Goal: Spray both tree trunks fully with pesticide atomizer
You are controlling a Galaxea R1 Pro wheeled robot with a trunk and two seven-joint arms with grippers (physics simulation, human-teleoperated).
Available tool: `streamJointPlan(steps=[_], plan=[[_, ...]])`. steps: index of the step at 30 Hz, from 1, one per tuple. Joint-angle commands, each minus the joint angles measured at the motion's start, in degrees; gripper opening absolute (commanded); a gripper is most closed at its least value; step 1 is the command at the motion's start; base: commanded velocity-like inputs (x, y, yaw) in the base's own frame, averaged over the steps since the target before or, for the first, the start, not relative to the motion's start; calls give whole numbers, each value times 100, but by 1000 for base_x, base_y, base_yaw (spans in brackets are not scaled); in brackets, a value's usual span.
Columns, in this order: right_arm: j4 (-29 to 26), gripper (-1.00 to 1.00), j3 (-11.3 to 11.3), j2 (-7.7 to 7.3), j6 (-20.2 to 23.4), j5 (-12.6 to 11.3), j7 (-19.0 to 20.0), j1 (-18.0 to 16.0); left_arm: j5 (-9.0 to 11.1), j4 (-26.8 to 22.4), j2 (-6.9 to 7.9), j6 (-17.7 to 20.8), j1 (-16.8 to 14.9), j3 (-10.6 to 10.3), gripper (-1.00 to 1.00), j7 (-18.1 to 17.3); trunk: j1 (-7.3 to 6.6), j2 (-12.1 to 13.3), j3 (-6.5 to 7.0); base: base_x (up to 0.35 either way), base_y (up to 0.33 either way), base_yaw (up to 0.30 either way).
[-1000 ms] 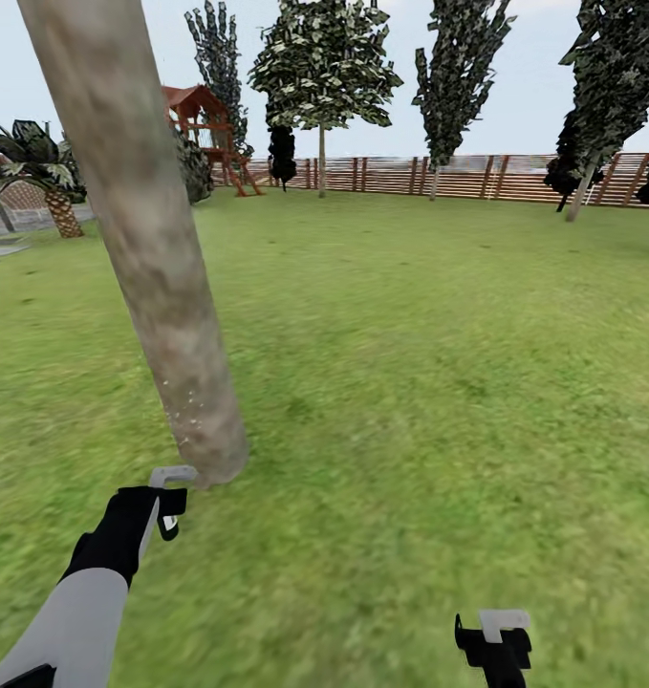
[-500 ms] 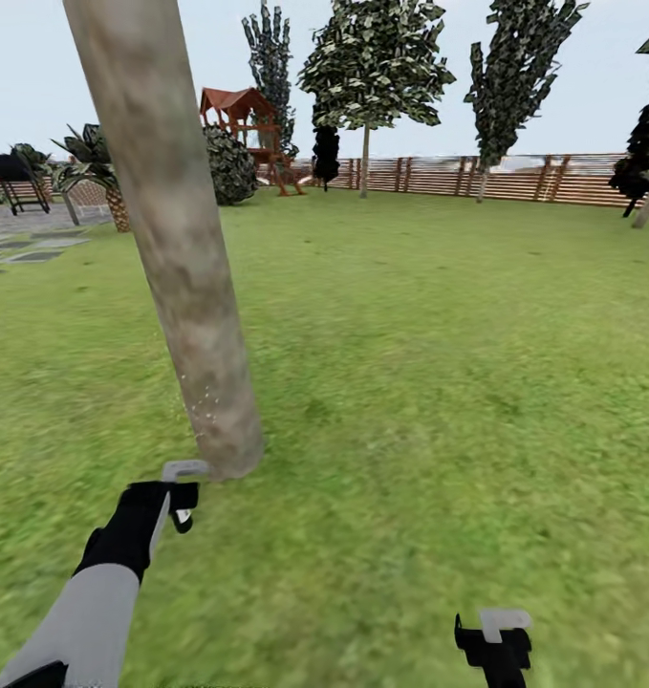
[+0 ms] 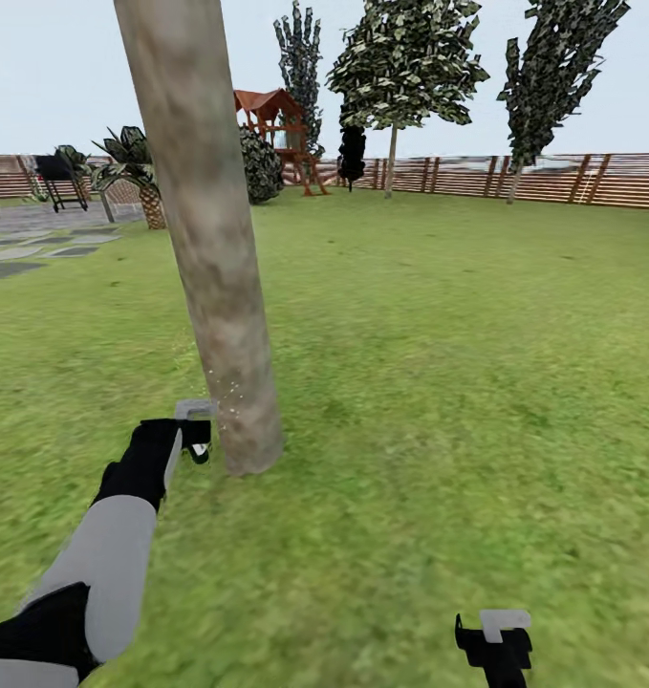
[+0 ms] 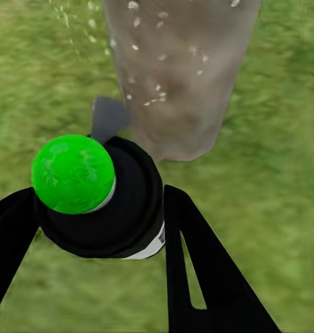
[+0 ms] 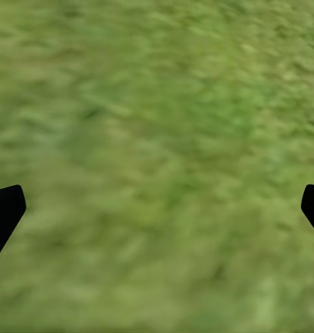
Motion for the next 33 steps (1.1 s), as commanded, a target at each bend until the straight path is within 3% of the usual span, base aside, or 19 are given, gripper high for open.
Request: streamJointPlan(steps=[1,4,8,10,13,14,16,18,20,24,31,32,33], plan=[[8,100,-41,-2,-16,61,-24,-4,-71,30,33,31,-79,31,-100,-60,-1,-2,-6,0,0,0],[7,100,-40,-8,-16,61,-24,-4,-92,63,17,55,-79,-34,-100,-67,-1,-2,-6,0,0,0],[7,100,-38,-8,-16,57,-24,-4,-55,230,-91,54,-90,-398,-100,-93,-1,-2,-6,0,0,0],[2,100,-39,-9,-16,54,-24,-4,-55,257,-106,131,-130,-478,-100,-101,-1,-2,-6,0,0,0],[7,100,-40,-6,-16,55,-24,-4,-67,225,98,302,-190,-460,-100,-114,-1,-2,-6,0,0,0],[8,100,-39,-3,-16,54,-24,-4,-55,255,377,362,-229,-456,-100,-120,-1,-2,-6,0,0,0],[7,100,-38,-3,-16,57,-24,-4,-54,264,453,412,-226,-480,-100,-129,-1,-2,-6,0,0,0],[8,100,-38,-1,-16,56,-24,-4,-60,265,414,620,-237,-500,-100,-133,-1,-2,-6,0,0,0],[8,100,-38,-1,-16,56,-24,-4,-65,225,239,928,-373,-578,-100,-118,-1,-2,-6,0,0,0],[7,100,-38,-1,-16,60,-24,-4,-89,201,225,1298,-598,-604,-100,-62,-1,-2,-6,0,0,0],[4,100,-38,-1,-16,57,-24,-4,-125,165,306,1279,-519,-573,-100,-32,-1,-2,-6,86,-79,0],[4,100,-38,-1,-16,58,-24,-4,-116,174,307,1267,-438,-567,-100,-30,-1,-2,-6,190,-200,0],[7,100,-38,-1,-16,56,-24,-4,-82,201,301,876,-46,-547,-100,-29,-1,-2,-6,35,-263,0]])
